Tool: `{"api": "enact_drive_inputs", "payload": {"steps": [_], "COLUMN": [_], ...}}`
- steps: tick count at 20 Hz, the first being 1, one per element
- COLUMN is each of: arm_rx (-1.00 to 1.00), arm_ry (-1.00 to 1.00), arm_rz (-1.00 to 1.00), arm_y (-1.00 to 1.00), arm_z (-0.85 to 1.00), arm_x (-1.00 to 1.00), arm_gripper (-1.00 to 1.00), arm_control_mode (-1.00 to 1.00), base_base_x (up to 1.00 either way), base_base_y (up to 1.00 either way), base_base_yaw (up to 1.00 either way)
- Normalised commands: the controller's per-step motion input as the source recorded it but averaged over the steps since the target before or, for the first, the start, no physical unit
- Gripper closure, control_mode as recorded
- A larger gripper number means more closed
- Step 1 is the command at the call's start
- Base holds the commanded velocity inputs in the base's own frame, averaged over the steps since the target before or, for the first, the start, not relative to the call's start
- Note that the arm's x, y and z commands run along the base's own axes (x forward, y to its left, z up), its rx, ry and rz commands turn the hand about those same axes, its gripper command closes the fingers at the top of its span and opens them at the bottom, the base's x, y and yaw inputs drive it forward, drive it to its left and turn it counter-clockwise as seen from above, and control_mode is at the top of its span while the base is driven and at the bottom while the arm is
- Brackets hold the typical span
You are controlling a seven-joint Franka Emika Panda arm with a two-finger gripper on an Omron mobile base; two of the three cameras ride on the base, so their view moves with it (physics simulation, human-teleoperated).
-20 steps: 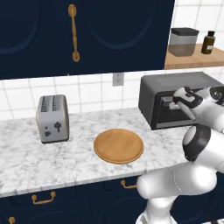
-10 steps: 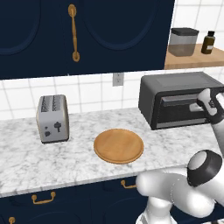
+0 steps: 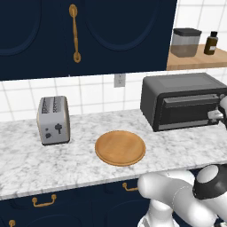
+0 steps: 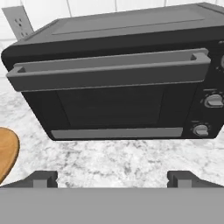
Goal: Pick up the kebab skewer and baguette bread, and place them inside the toaster oven. Close the toaster oven door and start by setting the timer.
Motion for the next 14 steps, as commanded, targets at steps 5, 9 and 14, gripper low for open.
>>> {"api": "enact_drive_inputs", "payload": {"steps": [5, 9, 14], "arm_rx": [0.15, 0.07, 0.02], "arm_ry": [-0.11, -0.14, -0.17], "arm_rz": [0.03, 0.04, 0.0], "arm_y": [-0.43, -0.21, -0.2], "arm_z": [0.0, -0.04, 0.0], "arm_x": [-0.25, 0.08, 0.52], "arm_gripper": [-1.0, -1.0, -1.0], "arm_control_mode": [-1.0, -1.0, -1.0], "base_base_x": [0.0, 0.0, 0.0], "base_base_y": [0.0, 0.0, 0.0], "base_base_yaw": [0.0, 0.0, 0.0]}}
